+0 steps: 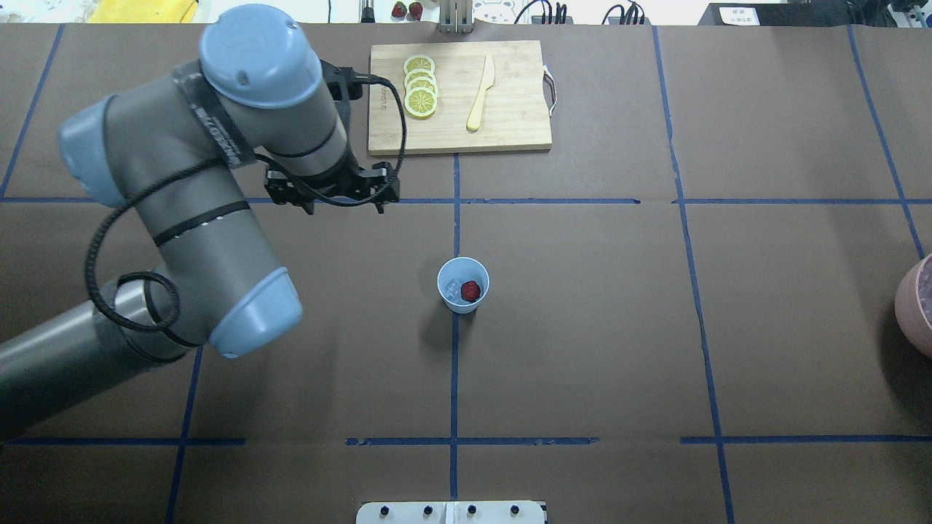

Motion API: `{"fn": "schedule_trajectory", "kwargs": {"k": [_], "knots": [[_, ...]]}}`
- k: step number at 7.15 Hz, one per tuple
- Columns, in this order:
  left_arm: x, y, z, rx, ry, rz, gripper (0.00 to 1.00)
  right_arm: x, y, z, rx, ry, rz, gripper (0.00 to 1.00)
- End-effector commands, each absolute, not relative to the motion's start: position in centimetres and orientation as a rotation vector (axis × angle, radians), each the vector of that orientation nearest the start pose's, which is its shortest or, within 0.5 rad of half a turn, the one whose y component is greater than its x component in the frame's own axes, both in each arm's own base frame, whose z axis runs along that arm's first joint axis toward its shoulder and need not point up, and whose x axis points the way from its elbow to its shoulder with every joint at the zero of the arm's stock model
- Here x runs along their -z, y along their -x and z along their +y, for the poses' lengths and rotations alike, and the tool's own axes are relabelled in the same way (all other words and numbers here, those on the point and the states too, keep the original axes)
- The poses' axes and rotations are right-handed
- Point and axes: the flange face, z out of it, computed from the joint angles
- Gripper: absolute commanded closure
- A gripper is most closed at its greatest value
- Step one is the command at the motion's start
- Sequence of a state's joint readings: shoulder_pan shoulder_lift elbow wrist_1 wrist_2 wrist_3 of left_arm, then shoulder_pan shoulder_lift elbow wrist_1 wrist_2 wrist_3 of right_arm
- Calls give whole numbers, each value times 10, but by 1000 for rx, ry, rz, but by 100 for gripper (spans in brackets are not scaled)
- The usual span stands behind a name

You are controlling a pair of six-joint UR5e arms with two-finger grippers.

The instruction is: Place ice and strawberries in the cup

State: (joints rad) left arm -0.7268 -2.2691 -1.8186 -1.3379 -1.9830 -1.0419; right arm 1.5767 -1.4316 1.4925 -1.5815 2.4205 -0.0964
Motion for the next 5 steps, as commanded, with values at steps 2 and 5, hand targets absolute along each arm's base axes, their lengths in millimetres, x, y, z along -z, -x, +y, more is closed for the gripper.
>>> {"fn": "schedule_trajectory", "kwargs": {"k": [2, 5], "knots": [[-261, -290, -540, -69, -74, 726, 0, -634, -70, -545, 92, -81, -802, 1], [-313, -150, -588, -135, -41, 702, 0, -627, -86, -509, 60, -112, -806, 1]]}}
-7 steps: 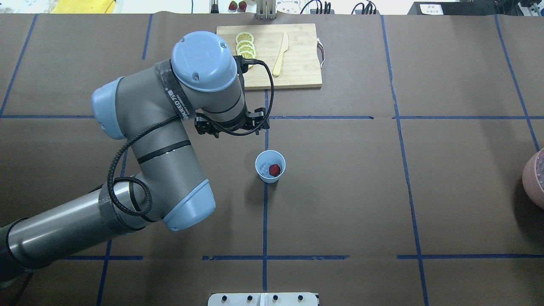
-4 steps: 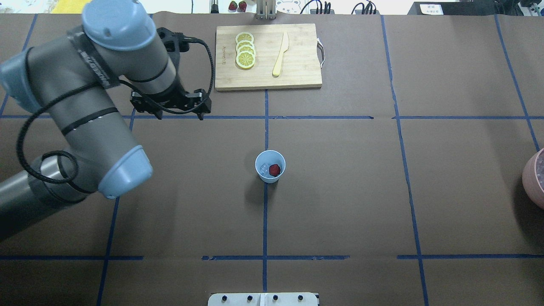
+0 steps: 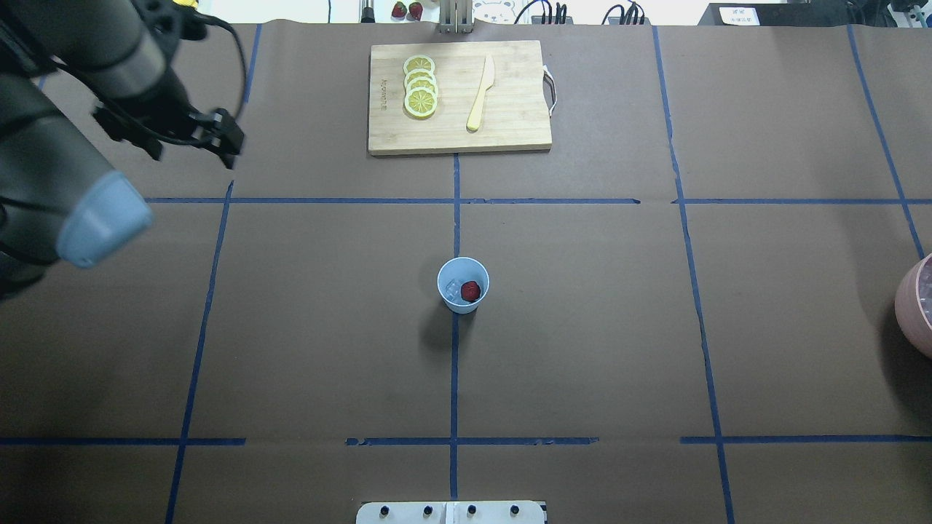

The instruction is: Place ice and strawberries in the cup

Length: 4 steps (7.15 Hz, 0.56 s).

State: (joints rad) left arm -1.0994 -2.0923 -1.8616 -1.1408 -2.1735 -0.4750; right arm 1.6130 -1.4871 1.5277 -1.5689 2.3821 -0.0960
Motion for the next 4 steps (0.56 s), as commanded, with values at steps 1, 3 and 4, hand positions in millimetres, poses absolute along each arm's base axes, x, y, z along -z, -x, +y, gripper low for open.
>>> {"fn": "schedule_trajectory", "kwargs": {"k": [1, 3, 4], "knots": [[-347, -117, -596, -155, -30, 691, 0, -622, -86, -495, 64, -122, -802, 1], [-414, -64, -609, -176, 25, 723, 0, -629, -85, -488, 57, -107, -808, 1], [-457, -30, -611, -180, 54, 754, 0, -632, -85, -488, 55, -101, -808, 1]]}}
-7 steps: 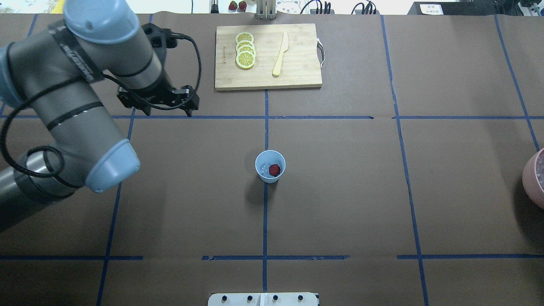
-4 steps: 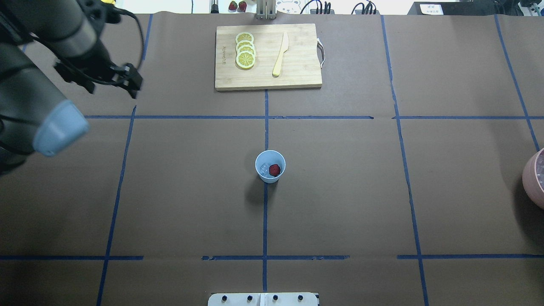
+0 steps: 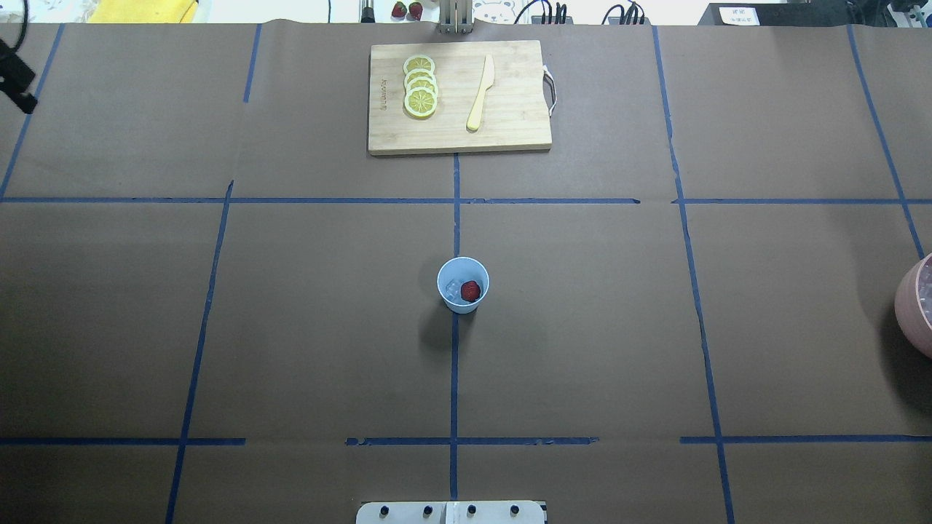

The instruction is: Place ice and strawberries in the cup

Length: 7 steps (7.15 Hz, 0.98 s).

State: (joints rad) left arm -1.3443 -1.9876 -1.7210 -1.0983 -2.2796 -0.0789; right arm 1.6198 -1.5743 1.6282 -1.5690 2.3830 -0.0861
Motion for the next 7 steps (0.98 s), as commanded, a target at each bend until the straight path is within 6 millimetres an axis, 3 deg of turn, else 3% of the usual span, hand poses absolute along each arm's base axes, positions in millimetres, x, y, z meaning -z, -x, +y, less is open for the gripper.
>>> {"fn": "schedule_trajectory", "kwargs": {"k": [1, 2, 3, 4, 5, 7], "knots": [[-500, 10, -612, -184, 70, 760, 0, -634, -85, -488, 53, -98, -808, 1], [-537, 47, -608, -179, 79, 778, 0, -631, -85, -488, 56, -104, -809, 1], [-584, 62, -588, -159, 47, 858, 0, -633, -85, -488, 54, -100, -810, 1], [-625, 65, -568, -161, 0, 880, 0, -633, -85, -488, 56, -100, -808, 1], [-650, 76, -556, -141, -1, 882, 0, -634, -85, -488, 55, -99, -808, 1], [-653, 79, -553, -128, 2, 881, 0, -632, -85, -488, 55, -101, -808, 1]]}}
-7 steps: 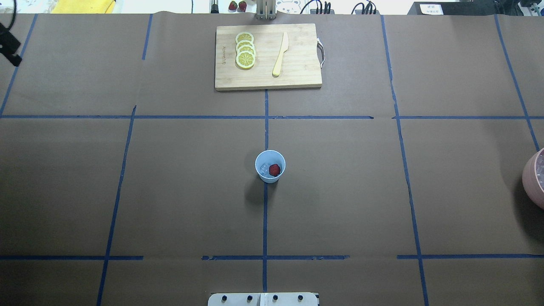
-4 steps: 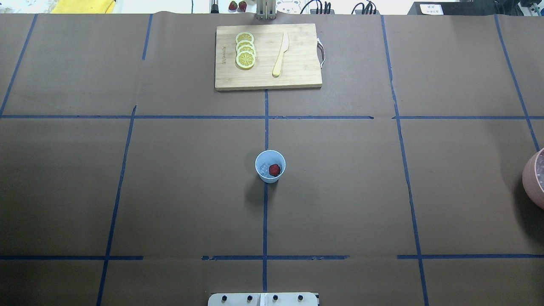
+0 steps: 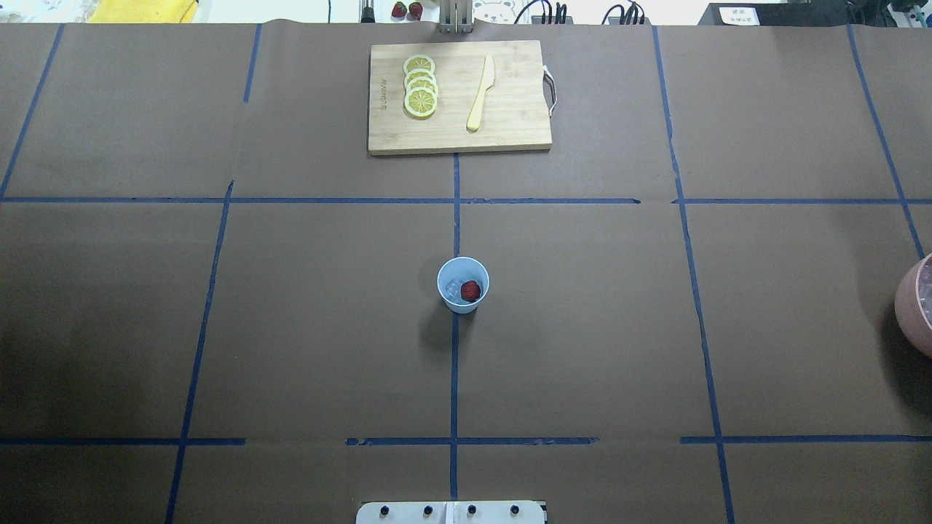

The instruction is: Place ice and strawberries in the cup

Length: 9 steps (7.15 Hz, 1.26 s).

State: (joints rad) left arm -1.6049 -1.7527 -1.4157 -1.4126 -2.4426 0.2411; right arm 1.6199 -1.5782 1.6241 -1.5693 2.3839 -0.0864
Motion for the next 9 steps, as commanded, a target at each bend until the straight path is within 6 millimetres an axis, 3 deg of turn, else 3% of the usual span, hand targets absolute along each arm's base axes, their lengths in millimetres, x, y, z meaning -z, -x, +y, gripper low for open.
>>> {"fn": "schedule_trajectory", "kwargs": {"k": [1, 3, 5, 9], "knots": [[-653, 79, -553, -111, 12, 876, 0, -632, -85, -489, 55, -101, -808, 1], [-674, 78, -529, -76, -24, 862, 0, -632, -85, -489, 55, -101, -808, 1], [-664, 76, -537, 30, -29, 854, 0, -632, -86, -488, 53, -102, -806, 1], [-669, 61, -541, -7, -12, 740, 0, -632, -86, -488, 54, -103, -806, 1]]}}
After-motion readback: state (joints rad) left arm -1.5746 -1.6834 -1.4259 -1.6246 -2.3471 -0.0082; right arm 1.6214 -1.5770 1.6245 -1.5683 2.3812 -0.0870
